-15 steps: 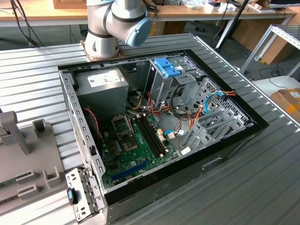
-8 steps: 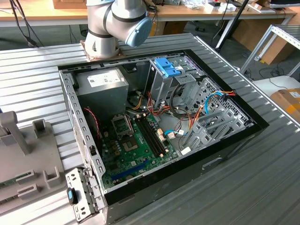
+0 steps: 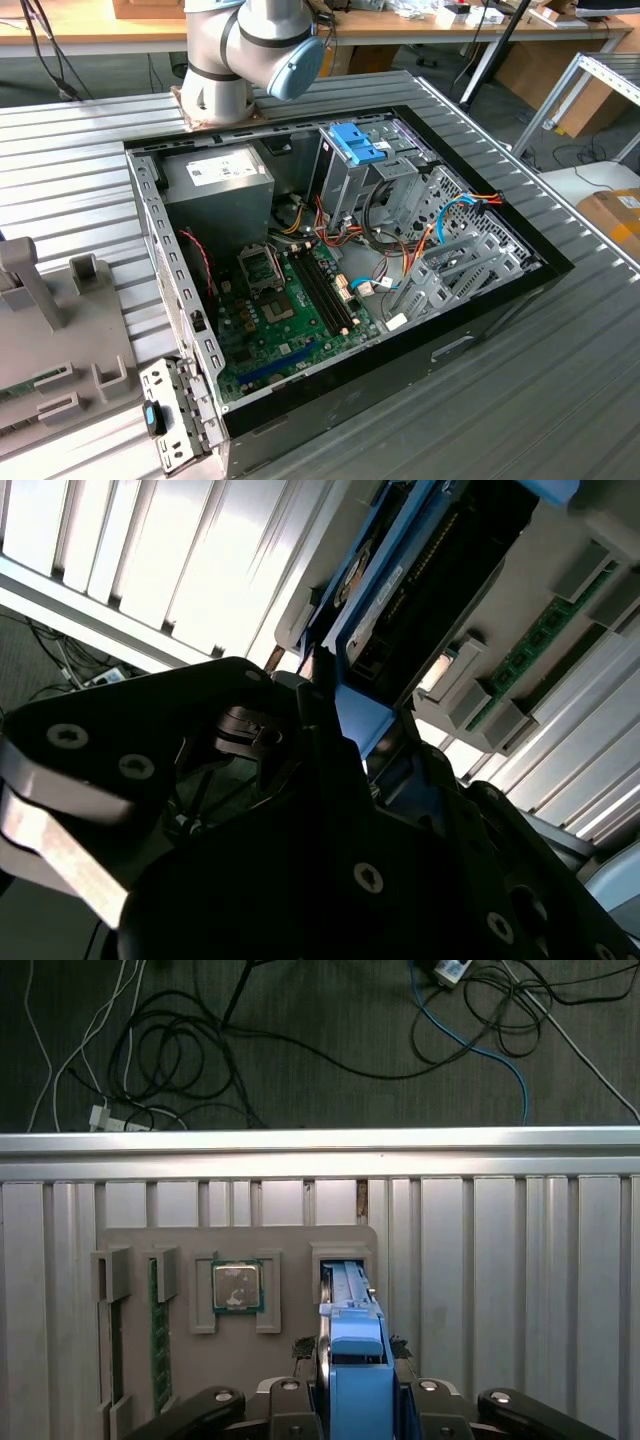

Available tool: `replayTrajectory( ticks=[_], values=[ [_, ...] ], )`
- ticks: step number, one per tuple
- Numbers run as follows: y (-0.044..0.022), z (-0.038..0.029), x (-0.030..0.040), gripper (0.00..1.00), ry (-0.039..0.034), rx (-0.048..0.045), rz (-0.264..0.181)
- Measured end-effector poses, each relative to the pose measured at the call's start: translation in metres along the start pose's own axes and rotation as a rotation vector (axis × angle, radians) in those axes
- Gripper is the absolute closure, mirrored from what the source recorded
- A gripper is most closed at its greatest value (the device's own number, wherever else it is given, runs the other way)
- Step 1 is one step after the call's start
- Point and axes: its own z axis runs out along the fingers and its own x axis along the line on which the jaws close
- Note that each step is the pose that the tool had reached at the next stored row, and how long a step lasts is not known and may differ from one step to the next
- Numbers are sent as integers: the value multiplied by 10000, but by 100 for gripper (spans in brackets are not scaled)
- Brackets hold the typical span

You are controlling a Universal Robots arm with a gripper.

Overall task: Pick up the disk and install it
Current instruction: 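Pick up the disk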

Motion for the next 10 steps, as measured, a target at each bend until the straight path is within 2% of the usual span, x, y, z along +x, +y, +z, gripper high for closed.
replayTrajectory(
  ticks=[10],
  values=[
    [0,-11,0,63,1,-2,0]
  ],
)
